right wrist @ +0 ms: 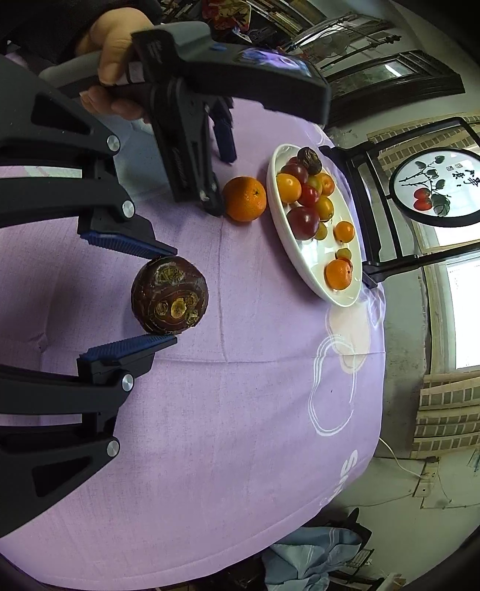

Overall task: Organize fruits
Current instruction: 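Grasp the dark brown fruit with the right tool while the left tool grasps the tangerine, then carry both fruits to the white plate and release them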

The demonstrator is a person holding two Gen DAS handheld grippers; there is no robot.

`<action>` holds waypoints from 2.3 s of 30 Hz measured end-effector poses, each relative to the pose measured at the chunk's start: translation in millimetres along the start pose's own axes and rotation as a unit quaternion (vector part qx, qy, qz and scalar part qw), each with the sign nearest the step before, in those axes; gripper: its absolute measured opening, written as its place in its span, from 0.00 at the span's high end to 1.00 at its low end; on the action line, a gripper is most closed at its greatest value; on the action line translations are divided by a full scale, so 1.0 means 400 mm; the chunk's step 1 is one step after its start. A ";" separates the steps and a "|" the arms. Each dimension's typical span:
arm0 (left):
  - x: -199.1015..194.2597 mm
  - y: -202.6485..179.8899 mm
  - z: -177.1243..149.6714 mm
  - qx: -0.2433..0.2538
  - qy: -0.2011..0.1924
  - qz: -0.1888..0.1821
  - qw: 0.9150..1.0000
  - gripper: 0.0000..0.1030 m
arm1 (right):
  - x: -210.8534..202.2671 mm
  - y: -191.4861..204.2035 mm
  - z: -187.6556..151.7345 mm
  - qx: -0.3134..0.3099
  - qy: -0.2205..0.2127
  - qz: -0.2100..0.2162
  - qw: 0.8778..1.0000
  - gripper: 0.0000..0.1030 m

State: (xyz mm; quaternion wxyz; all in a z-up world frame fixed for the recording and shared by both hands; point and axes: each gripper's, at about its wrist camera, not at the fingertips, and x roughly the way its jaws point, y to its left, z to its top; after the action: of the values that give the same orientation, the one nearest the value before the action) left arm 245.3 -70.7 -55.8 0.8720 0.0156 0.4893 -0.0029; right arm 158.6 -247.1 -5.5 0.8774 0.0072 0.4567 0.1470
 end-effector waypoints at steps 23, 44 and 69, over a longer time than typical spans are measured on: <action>-0.183 0.105 -0.053 0.038 -0.057 -0.054 0.996 0.73 | 0.029 0.067 -0.015 -0.036 0.000 -0.002 0.999 0.59; -0.069 0.147 -0.044 0.017 -0.040 -0.013 0.999 0.40 | 0.029 0.106 -0.027 -0.059 0.005 0.012 0.998 0.59; -0.134 0.144 0.201 0.039 -0.075 -0.004 0.996 0.58 | 0.110 0.174 0.284 -0.081 -0.060 0.009 0.995 0.60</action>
State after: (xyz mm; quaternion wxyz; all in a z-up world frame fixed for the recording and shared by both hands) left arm 287.1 -16.2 33.0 0.9049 0.0476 0.4221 -0.0265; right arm 256.1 -155.1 35.6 0.8997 -0.0511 0.3893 0.1908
